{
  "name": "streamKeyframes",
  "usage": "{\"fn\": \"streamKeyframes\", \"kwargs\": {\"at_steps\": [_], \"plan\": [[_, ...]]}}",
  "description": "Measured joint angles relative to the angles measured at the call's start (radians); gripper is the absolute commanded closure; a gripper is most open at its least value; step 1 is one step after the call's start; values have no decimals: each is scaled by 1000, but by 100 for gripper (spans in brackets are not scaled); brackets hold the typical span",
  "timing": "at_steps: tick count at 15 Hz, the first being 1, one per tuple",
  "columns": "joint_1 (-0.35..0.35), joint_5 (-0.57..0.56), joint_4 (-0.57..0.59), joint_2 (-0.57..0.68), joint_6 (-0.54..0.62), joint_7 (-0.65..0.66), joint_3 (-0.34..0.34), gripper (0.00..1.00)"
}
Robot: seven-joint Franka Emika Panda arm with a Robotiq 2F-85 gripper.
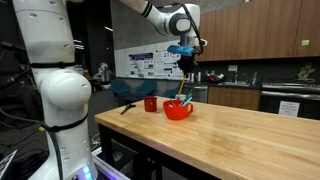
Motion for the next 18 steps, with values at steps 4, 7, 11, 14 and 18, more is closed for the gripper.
{"fn": "streamKeyframes", "kwargs": {"at_steps": [4,7,11,14,18], "plan": [[0,0,-48,8,65,3,-14,98],[0,0,-66,28,82,6,-23,98],[-6,0,-69,65,82,9,-27,98],[-16,1,-68,87,82,13,-28,60],[-26,8,-68,102,82,13,-28,35]]}}
